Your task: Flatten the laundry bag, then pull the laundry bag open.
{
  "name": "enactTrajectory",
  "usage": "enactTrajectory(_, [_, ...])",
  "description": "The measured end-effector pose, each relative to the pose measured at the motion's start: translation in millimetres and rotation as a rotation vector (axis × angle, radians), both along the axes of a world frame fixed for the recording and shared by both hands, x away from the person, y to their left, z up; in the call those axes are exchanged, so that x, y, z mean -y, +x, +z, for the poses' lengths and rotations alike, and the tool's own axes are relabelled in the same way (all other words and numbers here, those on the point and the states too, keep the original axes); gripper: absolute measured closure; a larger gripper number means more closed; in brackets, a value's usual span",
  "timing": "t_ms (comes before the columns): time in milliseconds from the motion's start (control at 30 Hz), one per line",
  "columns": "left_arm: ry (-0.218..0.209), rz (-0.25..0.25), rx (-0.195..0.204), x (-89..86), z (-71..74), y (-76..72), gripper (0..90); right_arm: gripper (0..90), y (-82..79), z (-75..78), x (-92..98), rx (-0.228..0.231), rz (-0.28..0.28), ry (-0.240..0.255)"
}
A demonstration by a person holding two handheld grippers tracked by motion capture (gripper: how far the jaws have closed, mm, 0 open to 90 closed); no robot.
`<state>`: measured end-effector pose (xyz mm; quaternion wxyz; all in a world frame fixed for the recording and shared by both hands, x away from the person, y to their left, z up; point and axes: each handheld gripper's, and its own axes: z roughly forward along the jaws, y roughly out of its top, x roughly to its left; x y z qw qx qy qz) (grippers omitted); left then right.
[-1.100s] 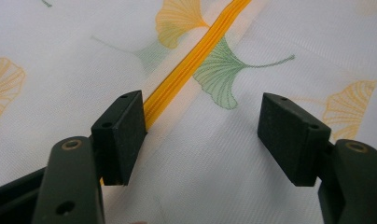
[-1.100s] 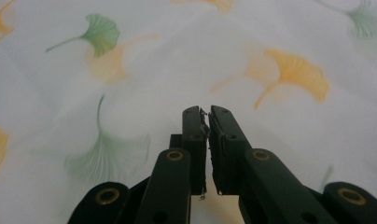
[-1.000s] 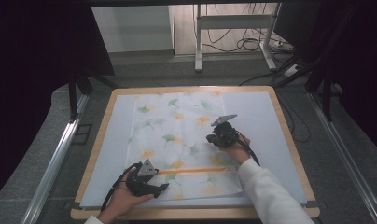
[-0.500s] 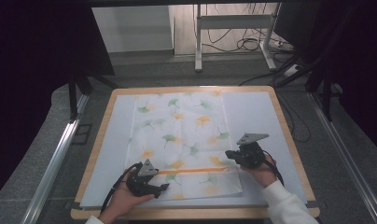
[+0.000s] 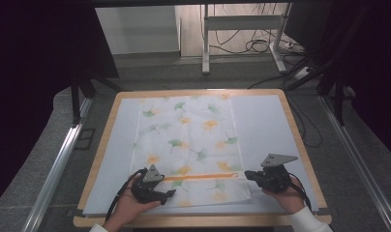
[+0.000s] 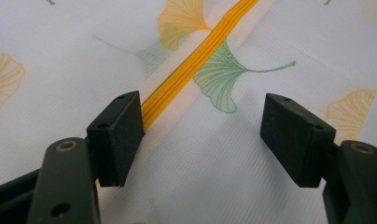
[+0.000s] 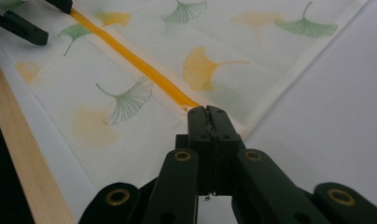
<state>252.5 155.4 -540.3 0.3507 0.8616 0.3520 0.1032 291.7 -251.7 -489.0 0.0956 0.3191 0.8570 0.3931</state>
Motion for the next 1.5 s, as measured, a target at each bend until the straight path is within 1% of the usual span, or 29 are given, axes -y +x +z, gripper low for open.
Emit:
enactTrajectory(100, [0.006,-0.002,0.002,0.8,0.4,-0.1,29.2,88.7,-7.1,-2.0,5.9,-0.004,-0.009,0.001])
enactTrajectory(233, [0.008,0.001,0.001,1.4,0.6,-0.2,28.9,88.7,-11.9,-5.6,9.4,-0.016,-0.019,0.001])
enactTrajectory(400, [0.010,0.004,-0.003,2.4,1.4,0.1,28.6,88.7,-10.9,-7.7,5.2,-0.020,-0.007,-0.004])
enactTrajectory(533, [0.016,-0.001,0.004,3.5,3.9,-0.4,28.2,88.7,-10.5,-10.2,0.0,-0.027,0.011,-0.019])
enactTrajectory(567, [0.017,0.000,0.009,3.4,5.7,-0.5,28.2,88.7,-10.5,-10.2,0.0,-0.027,0.011,-0.019])
enactTrajectory(667, [-0.006,0.011,0.021,3.9,13.4,-0.5,28.1,88.7,-10.5,-9.5,-2.1,-0.019,0.021,-0.024])
enactTrajectory(800, [-0.020,0.022,0.044,9.5,25.9,1.6,28.1,88.7,-10.6,-7.2,-0.9,-0.004,0.028,-0.014])
enactTrajectory(900, [-0.033,0.027,0.052,18.2,33.0,4.4,28.1,88.7,-10.4,-6.9,1.4,-0.003,0.026,-0.010])
enactTrajectory(933, [-0.037,0.022,0.051,26.4,36.6,6.9,28.0,88.7,-10.1,-7.1,2.1,-0.007,0.023,-0.009])
enactTrajectory(967, [-0.037,0.022,0.051,26.4,36.6,6.9,28.0,88.7,-10.1,-7.1,2.1,-0.007,0.023,-0.009])
enactTrajectory(1000, [-0.049,0.015,0.040,35.8,40.1,9.9,28.1,88.7,-9.9,-7.1,1.9,-0.005,0.026,-0.009])
enactTrajectory(1033, [-0.049,0.015,0.040,35.8,40.1,9.9,28.3,88.7,-9.9,-7.1,1.9,-0.005,0.026,-0.009])
enactTrajectory(1067, [-0.053,0.007,0.032,41.9,42.5,11.9,28.3,88.7,-9.9,-6.8,1.6,-0.003,0.027,-0.010])
enactTrajectory(1167, [-0.050,-0.007,0.027,55.2,46.8,16.6,29.2,88.7,-10.2,-6.9,1.0,0.001,0.029,-0.017])
enactTrajectory(1300, [-0.049,-0.018,0.008,71.3,48.6,22.9,29.6,88.7,-9.7,-8.8,0.5,-0.007,0.024,-0.025])
enactTrajectory(1500, [-0.050,-0.046,-0.002,86.6,50.5,26.0,29.7,88.7,-9.1,-12.9,-1.5,-0.021,0.022,-0.046])
